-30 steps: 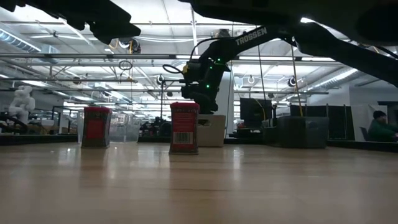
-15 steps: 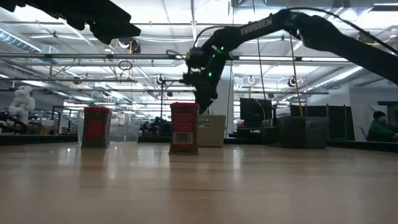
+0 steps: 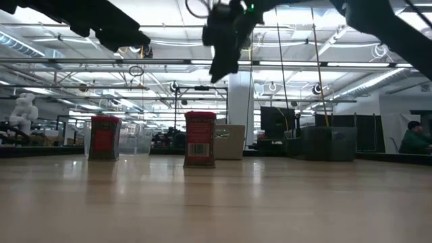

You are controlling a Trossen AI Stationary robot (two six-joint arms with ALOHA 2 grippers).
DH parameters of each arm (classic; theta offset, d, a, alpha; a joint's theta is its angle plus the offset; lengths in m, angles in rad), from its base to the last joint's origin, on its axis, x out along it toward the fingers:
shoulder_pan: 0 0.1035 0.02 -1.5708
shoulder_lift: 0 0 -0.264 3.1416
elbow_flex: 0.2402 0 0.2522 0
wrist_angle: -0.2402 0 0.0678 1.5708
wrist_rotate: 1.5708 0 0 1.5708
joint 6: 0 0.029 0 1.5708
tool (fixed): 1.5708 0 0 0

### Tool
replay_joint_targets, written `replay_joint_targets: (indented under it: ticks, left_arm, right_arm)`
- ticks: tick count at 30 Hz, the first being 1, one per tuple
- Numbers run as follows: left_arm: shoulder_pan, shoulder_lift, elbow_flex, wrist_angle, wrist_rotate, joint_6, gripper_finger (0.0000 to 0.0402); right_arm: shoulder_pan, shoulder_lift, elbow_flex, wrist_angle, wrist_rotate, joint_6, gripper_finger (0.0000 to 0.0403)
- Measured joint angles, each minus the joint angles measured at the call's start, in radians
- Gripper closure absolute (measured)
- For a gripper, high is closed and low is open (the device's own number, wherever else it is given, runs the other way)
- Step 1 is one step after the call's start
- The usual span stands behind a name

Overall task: Sort spices by type
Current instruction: Put the top left red seasoning can into the transparent bin

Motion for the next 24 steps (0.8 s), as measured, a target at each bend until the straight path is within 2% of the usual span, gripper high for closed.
replay_joint_targets:
  ticks: [3, 9, 18, 21, 24]
  left_arm:
    - [0.0, 0.0, 0.0, -0.011, -0.015, -0.018, 0.0169]
    - [0.001, 0.0, 0.0, -0.023, -0.023, -0.066, 0.0169]
    - [0.002, -0.001, 0.004, -0.091, -0.024, -0.183, 0.0169]
    - [0.002, -0.004, 0.05, -0.195, -0.022, -0.211, 0.0169]
    - [0.002, -0.007, 0.123, -0.317, -0.021, -0.213, 0.0169]
  right_arm:
    - [0.055, -0.022, 0.0, -0.095, -0.034, -0.022, 0.0193]
    - [0.175, -0.035, 0.0, -0.278, -0.035, -0.057, 0.0193]
    - [0.36, -0.04, 0.0, -0.313, -0.044, -0.112, 0.0193]
    - [0.401, -0.067, -0.026, -0.312, -0.095, -0.13, 0.0193]
    - [0.435, -0.129, -0.113, -0.273, -0.107, -0.121, 0.0193]
